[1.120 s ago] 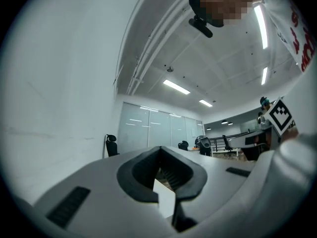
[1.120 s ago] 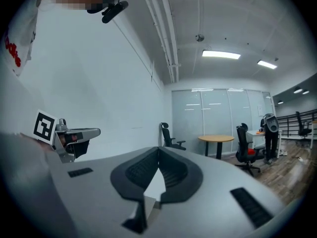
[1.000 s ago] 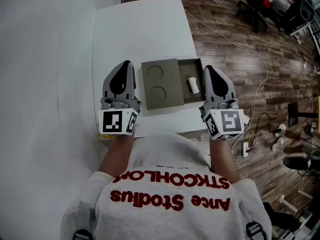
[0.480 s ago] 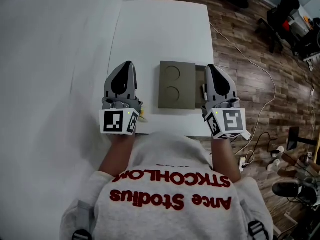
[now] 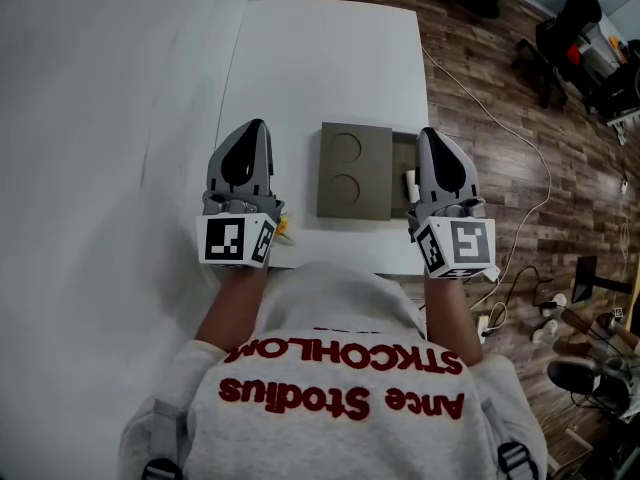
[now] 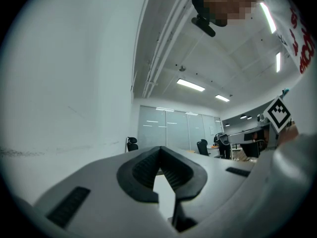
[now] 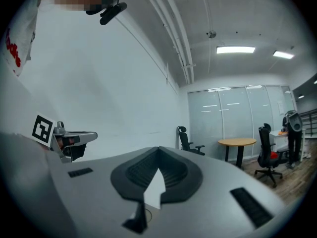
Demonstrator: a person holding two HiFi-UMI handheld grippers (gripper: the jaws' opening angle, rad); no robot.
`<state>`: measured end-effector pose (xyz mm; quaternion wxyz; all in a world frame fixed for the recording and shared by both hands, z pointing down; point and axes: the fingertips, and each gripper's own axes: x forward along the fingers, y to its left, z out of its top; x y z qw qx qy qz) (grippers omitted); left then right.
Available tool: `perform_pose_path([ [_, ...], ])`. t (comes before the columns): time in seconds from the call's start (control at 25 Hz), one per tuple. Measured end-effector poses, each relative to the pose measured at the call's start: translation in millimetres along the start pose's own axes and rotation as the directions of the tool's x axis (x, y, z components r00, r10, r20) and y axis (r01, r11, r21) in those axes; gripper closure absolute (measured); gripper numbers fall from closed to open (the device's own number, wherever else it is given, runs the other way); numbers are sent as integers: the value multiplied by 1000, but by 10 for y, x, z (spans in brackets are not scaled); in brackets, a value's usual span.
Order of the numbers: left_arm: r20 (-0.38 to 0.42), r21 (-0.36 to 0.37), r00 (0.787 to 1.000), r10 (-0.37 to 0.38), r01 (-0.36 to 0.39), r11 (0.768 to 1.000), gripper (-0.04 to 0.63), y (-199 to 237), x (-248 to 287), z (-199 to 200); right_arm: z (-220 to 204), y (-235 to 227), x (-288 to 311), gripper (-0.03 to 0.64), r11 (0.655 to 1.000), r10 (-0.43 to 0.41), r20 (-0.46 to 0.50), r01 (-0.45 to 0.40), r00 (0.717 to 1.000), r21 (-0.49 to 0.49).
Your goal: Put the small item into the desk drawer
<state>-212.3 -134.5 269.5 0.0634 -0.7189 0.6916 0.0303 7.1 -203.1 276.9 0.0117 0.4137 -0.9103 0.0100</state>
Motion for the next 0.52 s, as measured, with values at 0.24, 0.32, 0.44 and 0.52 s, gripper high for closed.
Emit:
perform_pose_path([
  [0.24,-3,-3,1000,2,-2,1000,588,33,30,-25,-13,-23,26,612,1000,-7,0,7,1000,2],
  [0.32,-4,-6,1000,2,-2,1000,588,51,39,-57,-32,-28,42,612,1000,-10,0,10,1000,1],
  [0.44,-5,2,1000,2,-2,1000,588,71,39,-73,-46,-26,49,612,1000,-13,-1,13,1000,0],
  [0.52,-4,7,1000,3,-3,1000,588,80,34,-74,-53,-24,47,612,1000,-14,-2,14,1000,0],
])
